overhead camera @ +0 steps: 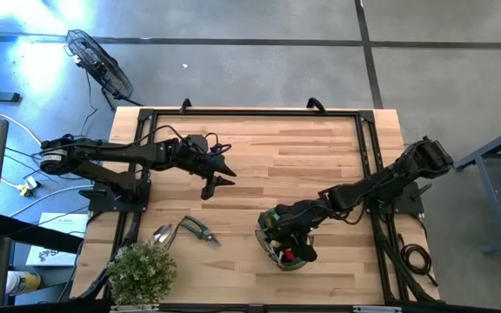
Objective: Pick & Place Garden tools in Gardening bag
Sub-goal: Put the top brown trowel into the green gardening bag, then put the green shear scissors into the green gardening bag
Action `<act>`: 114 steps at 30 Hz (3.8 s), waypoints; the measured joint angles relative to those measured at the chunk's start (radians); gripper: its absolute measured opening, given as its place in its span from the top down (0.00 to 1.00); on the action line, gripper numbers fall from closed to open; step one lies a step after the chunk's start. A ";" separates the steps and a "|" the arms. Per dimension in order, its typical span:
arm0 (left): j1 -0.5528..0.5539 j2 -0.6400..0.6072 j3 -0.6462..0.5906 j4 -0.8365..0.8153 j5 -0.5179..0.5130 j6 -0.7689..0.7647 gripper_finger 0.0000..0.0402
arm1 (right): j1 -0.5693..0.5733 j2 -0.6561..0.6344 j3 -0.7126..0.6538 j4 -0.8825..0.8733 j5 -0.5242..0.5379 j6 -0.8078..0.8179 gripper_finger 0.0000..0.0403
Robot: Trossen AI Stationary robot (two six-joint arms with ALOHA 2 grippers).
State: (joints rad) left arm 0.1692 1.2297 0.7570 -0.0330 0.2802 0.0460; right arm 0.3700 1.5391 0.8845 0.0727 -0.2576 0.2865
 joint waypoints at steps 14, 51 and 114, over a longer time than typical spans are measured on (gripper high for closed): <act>0.000 0.000 0.000 0.000 0.000 0.000 0.68 | 0.003 -0.007 -0.003 0.008 0.023 -0.001 0.67; 0.000 -0.010 0.037 -0.311 0.134 0.062 0.68 | 0.101 -0.283 -0.001 -0.073 0.286 -0.315 0.67; -0.427 0.122 0.137 -0.829 -0.298 0.002 0.68 | 0.071 -0.256 -0.002 -0.177 0.282 -0.227 0.67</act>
State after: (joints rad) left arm -0.2577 1.3514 0.8944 -0.8620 -0.0181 0.0479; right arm 0.4408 1.2831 0.8825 -0.1040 0.0240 0.0597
